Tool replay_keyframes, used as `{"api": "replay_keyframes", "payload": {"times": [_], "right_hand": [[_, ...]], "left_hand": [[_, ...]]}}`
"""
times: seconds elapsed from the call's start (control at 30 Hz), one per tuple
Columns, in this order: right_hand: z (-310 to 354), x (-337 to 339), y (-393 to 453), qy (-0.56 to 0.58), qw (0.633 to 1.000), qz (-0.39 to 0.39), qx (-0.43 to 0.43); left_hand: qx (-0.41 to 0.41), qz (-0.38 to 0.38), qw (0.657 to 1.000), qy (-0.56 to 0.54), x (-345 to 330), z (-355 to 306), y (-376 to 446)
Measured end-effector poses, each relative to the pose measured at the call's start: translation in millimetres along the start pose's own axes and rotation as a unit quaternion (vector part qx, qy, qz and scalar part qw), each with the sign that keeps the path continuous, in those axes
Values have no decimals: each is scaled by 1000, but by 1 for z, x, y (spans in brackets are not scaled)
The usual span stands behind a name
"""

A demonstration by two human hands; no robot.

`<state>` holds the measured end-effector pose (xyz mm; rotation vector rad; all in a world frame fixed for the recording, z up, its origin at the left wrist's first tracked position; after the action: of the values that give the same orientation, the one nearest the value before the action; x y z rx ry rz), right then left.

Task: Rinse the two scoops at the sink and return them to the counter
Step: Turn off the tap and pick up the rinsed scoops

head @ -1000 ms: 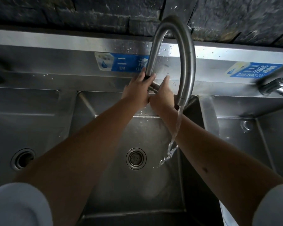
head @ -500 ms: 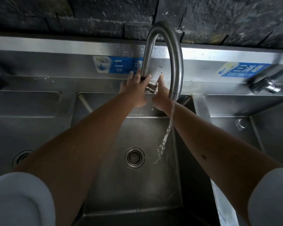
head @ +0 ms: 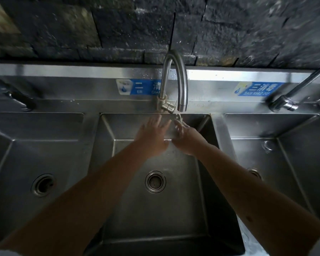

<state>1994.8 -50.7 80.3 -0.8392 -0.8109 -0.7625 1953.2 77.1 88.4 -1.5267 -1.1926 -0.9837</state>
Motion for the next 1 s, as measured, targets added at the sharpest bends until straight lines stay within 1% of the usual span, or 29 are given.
{"api": "replay_keyframes", "payload": {"times": [0.1,0.27,0.4,0.5,0.6,0.73,1.0], "right_hand": [[0,-6,-41,-23,1000,-8,15],[1,-13,-107,-84,996,-24,-8],[3,-18,-151,-88,995,-51,-9],[-1,-29,-178,-95,994,-44,-21],[-8,-39,-200,-133,990,-26,-28],[-13,-43,-219,-168,985,-27,-2],[-37,-39,-246,-180,983,-18,36]], "left_hand": [[6,-15,1000,10,-6,-4,-35],[35,-31,999,15,-8,-5,-93],[38,-29,998,37,-5,-14,-134],[52,-31,998,36,-5,-25,-160],[64,-41,997,24,-7,-35,-184],[96,-38,995,10,-12,-46,-209],[137,-29,990,6,-21,-86,-238]]}}
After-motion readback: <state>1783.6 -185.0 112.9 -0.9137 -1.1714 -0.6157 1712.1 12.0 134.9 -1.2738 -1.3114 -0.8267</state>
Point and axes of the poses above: each hand's wrist, its own y-axis towards the middle knuckle, its own x-axis out of the back of the hand, z = x × y, the point moved 4 cm from there along y, towards the middle knuckle, and after that the axes turned 1 degree about z, right-handed, at the moved point
